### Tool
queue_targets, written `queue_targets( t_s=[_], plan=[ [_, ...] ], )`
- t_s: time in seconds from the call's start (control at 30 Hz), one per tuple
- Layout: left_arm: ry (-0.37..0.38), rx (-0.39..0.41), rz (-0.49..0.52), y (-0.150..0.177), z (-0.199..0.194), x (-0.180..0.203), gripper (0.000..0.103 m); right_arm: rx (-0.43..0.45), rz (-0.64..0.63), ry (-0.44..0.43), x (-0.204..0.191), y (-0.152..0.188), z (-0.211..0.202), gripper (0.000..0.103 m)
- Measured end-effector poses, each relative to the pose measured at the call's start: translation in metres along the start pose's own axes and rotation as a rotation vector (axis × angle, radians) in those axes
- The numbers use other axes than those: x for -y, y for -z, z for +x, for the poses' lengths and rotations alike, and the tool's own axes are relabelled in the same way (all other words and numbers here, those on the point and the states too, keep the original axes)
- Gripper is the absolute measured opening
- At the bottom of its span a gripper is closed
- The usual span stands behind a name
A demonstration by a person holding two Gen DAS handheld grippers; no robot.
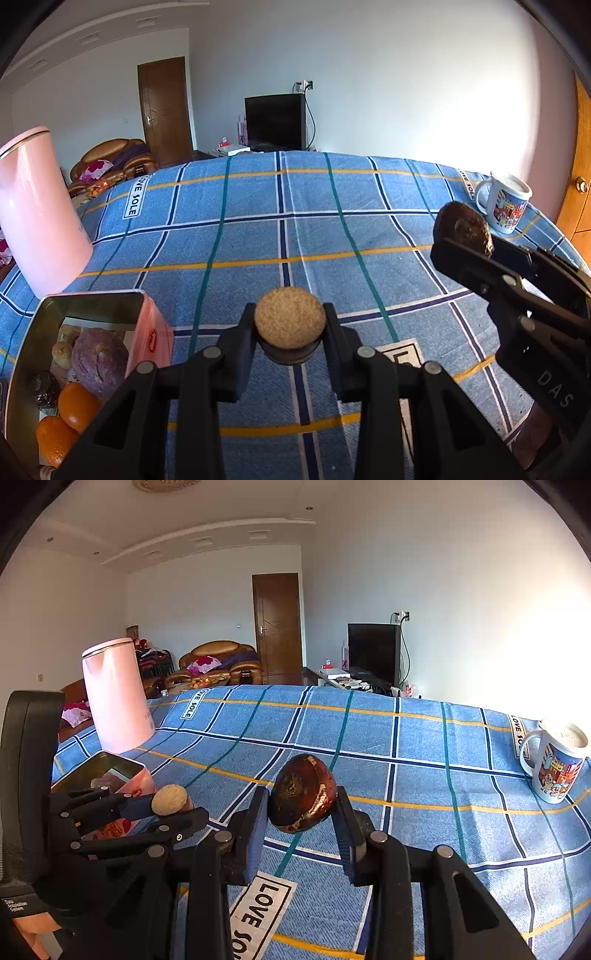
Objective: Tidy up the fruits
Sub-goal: 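Carry the tan cake in the left gripper while the right gripper carries the brown item over the tin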
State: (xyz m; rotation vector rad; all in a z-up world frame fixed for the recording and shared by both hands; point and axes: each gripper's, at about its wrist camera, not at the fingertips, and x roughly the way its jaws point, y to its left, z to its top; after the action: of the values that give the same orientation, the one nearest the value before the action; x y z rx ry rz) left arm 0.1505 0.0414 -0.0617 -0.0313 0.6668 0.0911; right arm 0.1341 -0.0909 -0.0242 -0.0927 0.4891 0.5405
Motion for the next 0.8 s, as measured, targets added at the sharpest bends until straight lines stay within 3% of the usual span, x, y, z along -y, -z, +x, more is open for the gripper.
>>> queue_targets(
  t_s=[0.8],
  plan=[
    [-0.057,0.186,0.012,0.006,-0.035,0.000,0.035,0.123,-0.030,0.000,-0.005,0.004,-0.026,0.036]
  ],
)
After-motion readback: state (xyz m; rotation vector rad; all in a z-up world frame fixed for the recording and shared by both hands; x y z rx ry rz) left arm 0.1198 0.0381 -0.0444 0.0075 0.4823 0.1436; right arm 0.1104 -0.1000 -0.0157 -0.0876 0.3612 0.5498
